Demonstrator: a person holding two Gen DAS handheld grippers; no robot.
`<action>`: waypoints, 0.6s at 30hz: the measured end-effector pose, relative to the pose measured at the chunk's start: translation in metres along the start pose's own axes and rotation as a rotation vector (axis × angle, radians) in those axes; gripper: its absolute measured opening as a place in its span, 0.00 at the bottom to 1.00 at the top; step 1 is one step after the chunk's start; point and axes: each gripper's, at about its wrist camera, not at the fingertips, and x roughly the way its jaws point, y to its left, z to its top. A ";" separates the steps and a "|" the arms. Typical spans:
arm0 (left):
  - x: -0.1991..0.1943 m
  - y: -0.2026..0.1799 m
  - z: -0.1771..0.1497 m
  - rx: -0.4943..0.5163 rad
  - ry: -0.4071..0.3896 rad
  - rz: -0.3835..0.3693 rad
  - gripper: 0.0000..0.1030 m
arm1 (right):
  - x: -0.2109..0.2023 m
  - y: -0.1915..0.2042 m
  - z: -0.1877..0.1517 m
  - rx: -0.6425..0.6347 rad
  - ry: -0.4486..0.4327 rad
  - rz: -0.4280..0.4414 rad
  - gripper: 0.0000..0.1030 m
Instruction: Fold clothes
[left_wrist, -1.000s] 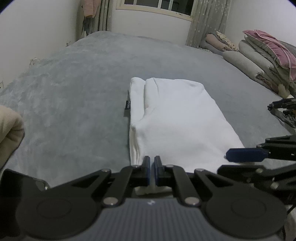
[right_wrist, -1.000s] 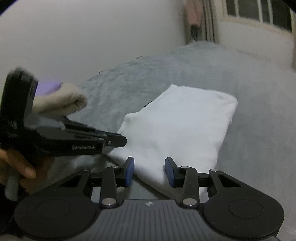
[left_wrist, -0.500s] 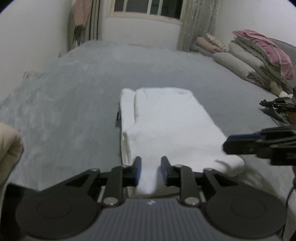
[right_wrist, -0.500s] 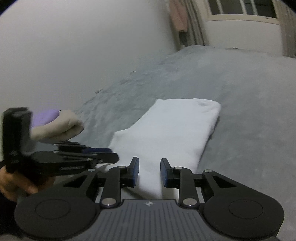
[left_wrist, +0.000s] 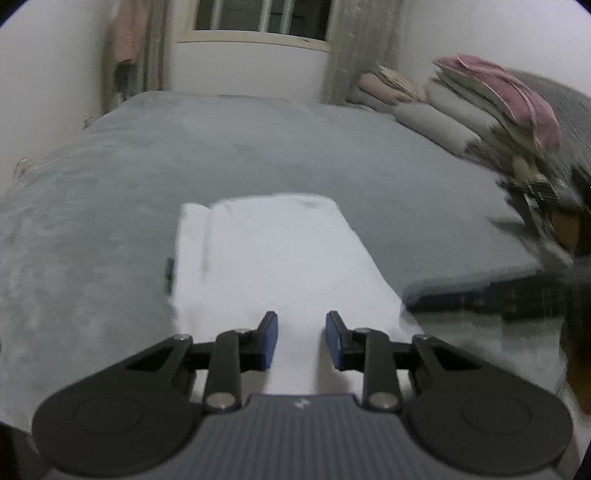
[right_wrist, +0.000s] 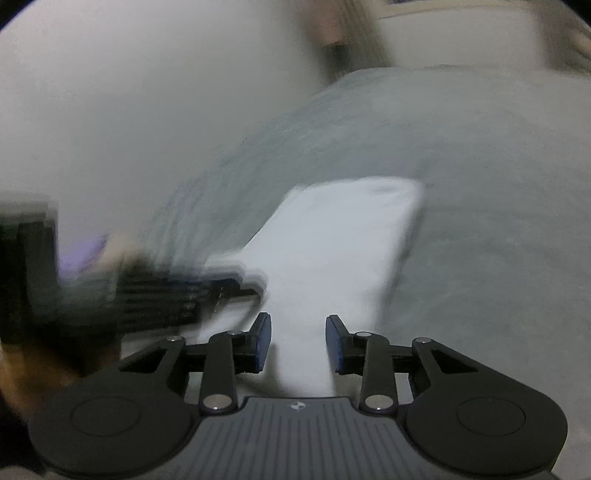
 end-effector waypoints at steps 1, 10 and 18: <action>-0.001 -0.004 -0.003 0.018 -0.005 0.006 0.24 | -0.004 -0.012 0.005 0.048 -0.026 -0.024 0.31; 0.000 -0.015 -0.009 0.033 0.003 -0.052 0.21 | 0.050 -0.054 0.044 0.208 0.020 0.000 0.32; 0.003 -0.010 -0.015 -0.010 0.032 -0.087 0.21 | 0.104 -0.080 0.066 0.284 0.040 0.013 0.40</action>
